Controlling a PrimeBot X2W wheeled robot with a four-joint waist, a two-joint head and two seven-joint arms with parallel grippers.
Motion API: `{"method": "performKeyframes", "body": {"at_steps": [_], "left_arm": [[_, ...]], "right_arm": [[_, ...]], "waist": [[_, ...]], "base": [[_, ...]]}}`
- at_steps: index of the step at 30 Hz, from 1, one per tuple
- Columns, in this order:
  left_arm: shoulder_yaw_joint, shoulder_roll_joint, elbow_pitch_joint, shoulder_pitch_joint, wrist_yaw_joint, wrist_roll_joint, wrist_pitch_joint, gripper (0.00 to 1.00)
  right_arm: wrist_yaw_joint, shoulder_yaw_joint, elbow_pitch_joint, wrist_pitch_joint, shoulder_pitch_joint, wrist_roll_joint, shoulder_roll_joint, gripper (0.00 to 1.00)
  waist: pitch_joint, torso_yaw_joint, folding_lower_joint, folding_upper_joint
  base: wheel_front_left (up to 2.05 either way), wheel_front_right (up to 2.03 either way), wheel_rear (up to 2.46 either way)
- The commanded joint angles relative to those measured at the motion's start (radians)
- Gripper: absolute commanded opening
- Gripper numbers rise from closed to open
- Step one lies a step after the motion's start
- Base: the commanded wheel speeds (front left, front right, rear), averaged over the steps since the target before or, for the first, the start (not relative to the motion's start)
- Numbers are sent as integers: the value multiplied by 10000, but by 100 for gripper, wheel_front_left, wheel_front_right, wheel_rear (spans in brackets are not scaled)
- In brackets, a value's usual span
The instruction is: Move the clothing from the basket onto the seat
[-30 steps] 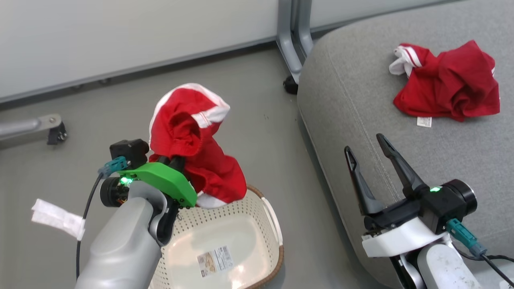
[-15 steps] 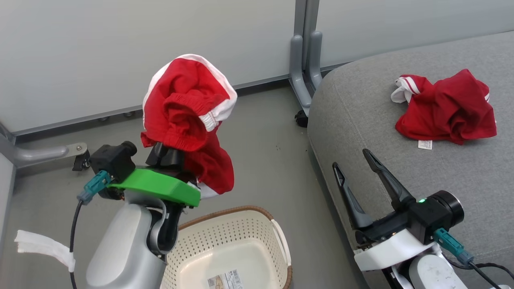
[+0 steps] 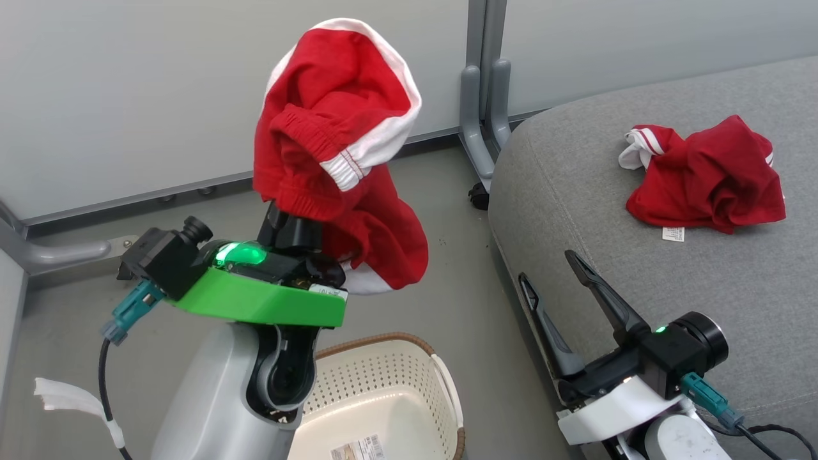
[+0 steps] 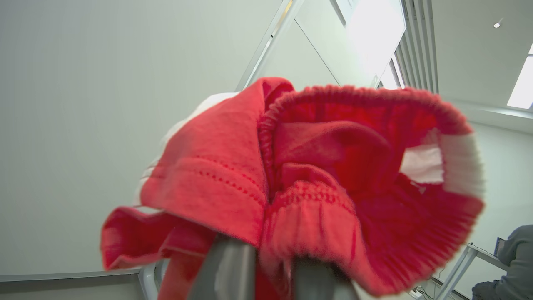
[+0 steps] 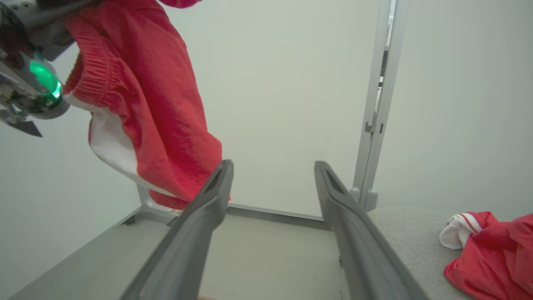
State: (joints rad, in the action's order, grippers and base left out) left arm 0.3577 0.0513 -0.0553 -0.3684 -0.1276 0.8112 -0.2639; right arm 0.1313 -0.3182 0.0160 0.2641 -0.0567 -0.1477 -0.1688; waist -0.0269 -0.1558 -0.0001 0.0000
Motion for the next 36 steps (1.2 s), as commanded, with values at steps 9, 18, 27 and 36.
{"method": "performKeyframes", "body": {"at_steps": [9,18,27,36], "left_arm": [[592,4,555,-55,-48,1644,-4,0],[538,2,579,-185,-33,1501,-4,0],[842,3,548,-377,6,1949,-4,0],[1574,1,940,-601,212,2616,-1,0]], "right_arm": [[-10,-174,-32,5,21,-49,45,100],[-10,-226,91,5,-71,39,-5,100],[-12,-1698,653,5,-358,1872,-496,100],[-12,-2051,-26,5,-714,2881,-249,100]], "waist": [[81,-85,1,0],[106,-141,1,0],[106,-67,1,0],[45,202,1,0]], "base": [[0,0,0],[0,0,0],[0,0,0],[0,0,0]]}}
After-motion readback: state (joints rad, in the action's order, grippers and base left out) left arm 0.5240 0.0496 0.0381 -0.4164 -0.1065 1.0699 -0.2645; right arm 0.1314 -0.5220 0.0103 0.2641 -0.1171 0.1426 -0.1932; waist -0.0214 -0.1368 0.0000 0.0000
